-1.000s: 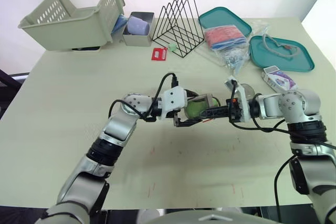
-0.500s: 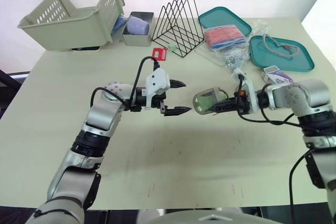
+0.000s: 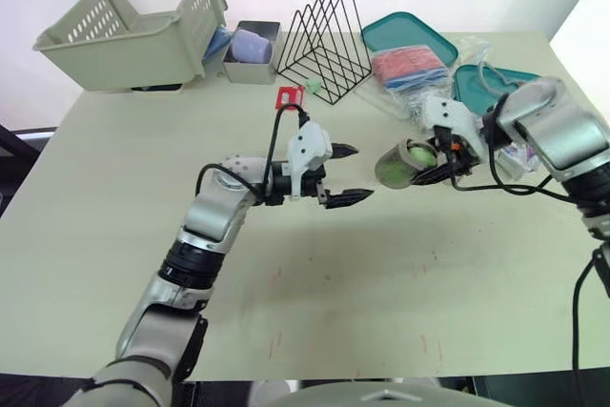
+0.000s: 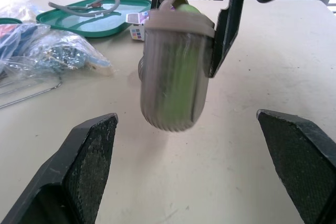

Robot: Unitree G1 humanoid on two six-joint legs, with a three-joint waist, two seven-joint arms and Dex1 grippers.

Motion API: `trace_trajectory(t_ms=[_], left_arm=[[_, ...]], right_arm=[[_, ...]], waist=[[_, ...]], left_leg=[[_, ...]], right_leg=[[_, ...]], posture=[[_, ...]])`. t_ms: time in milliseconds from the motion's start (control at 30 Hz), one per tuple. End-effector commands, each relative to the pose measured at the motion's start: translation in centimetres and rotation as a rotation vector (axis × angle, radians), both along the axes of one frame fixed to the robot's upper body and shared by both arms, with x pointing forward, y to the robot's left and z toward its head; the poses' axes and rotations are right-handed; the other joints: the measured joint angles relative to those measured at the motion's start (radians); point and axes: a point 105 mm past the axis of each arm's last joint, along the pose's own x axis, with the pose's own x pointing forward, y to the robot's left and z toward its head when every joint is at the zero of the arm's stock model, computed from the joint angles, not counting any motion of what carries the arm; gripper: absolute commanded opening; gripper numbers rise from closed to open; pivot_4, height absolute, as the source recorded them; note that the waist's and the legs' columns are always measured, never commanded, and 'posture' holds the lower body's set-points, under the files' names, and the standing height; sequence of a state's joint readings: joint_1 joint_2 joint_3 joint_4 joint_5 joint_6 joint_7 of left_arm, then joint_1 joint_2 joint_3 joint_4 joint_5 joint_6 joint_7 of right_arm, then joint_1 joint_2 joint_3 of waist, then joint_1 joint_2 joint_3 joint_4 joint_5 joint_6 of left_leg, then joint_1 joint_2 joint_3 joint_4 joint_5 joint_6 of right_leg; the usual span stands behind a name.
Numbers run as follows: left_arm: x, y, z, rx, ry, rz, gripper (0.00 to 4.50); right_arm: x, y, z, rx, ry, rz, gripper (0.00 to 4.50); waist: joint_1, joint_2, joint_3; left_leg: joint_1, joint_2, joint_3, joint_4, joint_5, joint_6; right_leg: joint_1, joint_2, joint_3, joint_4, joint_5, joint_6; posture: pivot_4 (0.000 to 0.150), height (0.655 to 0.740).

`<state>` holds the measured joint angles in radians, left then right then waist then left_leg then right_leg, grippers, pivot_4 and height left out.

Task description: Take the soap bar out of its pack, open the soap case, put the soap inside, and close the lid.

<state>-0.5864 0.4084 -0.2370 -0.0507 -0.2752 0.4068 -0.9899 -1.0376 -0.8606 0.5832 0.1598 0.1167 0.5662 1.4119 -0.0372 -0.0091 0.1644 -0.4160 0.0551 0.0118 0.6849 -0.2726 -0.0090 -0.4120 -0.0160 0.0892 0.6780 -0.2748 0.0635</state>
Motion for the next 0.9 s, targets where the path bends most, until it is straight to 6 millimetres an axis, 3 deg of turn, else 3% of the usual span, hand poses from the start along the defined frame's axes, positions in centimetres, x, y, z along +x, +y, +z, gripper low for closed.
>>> trace_trajectory(t_ms=[33,300,533,900], left_arm=[[-0.5,-1.5,0.9,-0.014,-0.047,-0.018,4.5],[-0.7,-3.3,-0.7,0.001,-0.008,-0.005,4.5],[-0.2,-3.9,-1.8,0.041,-0.001,0.011,4.5],[0.9,-3.9,-1.7,0.044,-0.029,0.019,4.5]], right_arm=[[-0.3,1.1,1.3,-0.108,-0.127,0.116,2.1],[-0.7,2.1,0.3,-0.268,-0.192,0.171,2.1],[-0.9,2.9,-1.0,-0.297,-0.152,0.155,2.1],[-0.8,3.5,-1.8,-0.297,-0.114,0.139,2.1]], waist=[[0.0,0.0,0.0],[0.002,0.0,0.0],[0.003,0.0,0.0],[-0.004,0.0,0.0]], left_leg=[[0.0,0.0,0.0,0.0,0.0,0.0],[0.0,0.0,0.0,0.0,0.0,0.0],[0.0,0.0,0.0,0.0,0.0,0.0],[0.002,0.0,0.0,0.0,0.0,0.0]], right_leg=[[0.0,0.0,0.0,0.0,0.0,0.0],[0.0,0.0,0.0,0.0,0.0,0.0],[0.0,0.0,0.0,0.0,0.0,0.0],[0.001,0.0,0.0,0.001,0.0,0.0]], posture=[[0.15,0.74],[0.15,0.74],[0.15,0.74],[0.15,0.74]])
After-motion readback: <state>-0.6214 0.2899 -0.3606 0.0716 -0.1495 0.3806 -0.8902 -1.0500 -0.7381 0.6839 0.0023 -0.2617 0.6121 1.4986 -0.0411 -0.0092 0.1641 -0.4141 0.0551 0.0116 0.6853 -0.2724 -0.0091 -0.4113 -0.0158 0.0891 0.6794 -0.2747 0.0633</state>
